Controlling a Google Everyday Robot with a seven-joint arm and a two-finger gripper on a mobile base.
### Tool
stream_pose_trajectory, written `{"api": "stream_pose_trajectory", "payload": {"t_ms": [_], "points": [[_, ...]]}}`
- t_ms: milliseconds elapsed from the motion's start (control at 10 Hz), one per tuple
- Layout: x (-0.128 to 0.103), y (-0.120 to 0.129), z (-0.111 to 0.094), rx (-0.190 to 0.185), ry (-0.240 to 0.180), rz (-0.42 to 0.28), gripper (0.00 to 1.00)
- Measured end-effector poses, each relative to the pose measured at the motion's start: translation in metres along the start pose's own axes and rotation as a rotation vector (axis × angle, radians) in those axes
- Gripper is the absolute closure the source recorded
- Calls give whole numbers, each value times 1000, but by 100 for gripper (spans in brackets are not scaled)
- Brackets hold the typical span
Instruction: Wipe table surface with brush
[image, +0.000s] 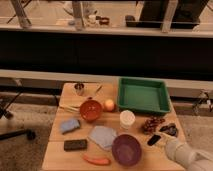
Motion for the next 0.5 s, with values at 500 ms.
{"api": "stream_pose_trajectory", "payload": {"t_ms": [500], "points": [[6, -8, -14, 20, -22, 34, 100]]}}
